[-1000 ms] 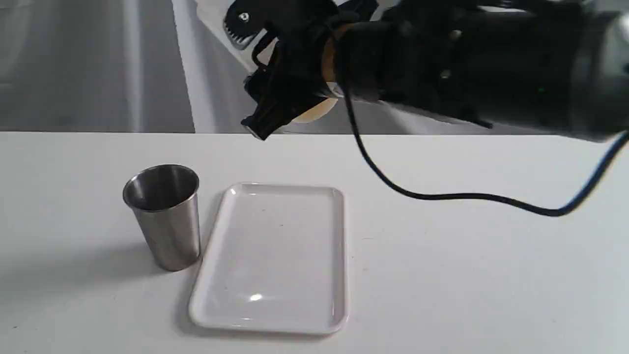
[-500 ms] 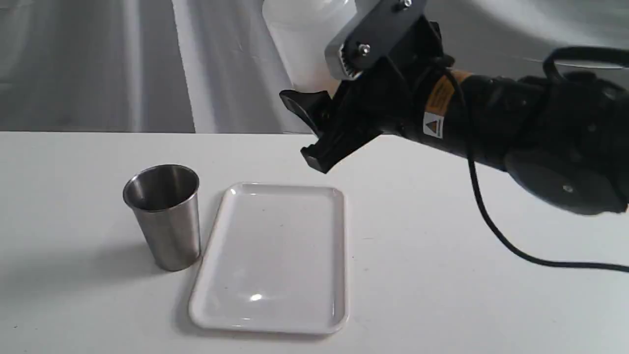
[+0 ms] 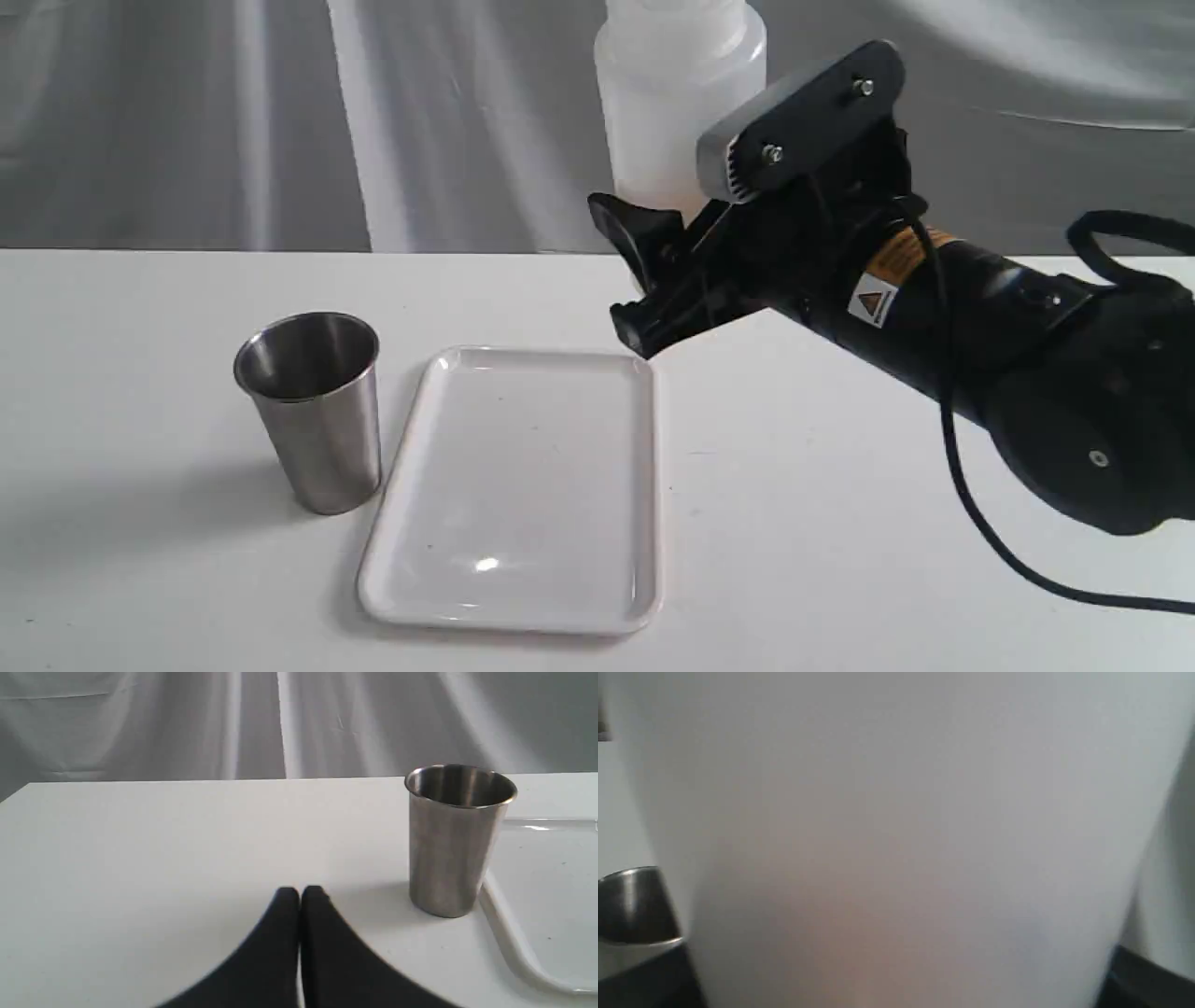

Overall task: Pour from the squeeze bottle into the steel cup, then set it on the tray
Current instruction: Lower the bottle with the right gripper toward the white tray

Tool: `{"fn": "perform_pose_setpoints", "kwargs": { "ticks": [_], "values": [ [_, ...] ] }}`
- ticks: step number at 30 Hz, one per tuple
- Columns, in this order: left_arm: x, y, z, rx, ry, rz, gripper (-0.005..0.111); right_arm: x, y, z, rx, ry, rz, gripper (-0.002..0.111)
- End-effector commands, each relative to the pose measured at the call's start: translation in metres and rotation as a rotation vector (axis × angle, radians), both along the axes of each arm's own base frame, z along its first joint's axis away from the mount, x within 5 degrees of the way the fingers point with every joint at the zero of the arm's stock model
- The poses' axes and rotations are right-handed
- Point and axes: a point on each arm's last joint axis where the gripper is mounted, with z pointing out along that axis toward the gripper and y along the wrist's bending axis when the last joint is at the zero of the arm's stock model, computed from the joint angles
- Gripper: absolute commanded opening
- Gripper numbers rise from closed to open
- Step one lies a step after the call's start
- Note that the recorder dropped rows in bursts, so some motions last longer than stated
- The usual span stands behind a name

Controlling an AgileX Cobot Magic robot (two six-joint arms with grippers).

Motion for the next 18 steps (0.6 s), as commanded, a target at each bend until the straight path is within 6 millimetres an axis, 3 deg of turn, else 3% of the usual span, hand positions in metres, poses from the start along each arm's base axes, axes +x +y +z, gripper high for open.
{"fn": "perform_pose_setpoints", "kwargs": {
  "ticks": [1, 12, 18],
  "values": [
    [0.0, 0.0, -0.001, -0.003, -0.006, -0.008, 0.0, 0.001, -0.007, 0.006, 0.063, -0.003, -0.055, 0.0],
    [0.0, 0.0, -0.001, -0.004, -0.006, -0.007, 0.0, 0.004, -0.007, 0.0, 0.197, 0.07, -0.095, 0.0],
    [0.0, 0.0, -0.001, -0.004, -0.006, -0.007, 0.0, 0.014, 0.004, -0.024, 0.253, 0.077, -0.079, 0.0]
  ]
}}
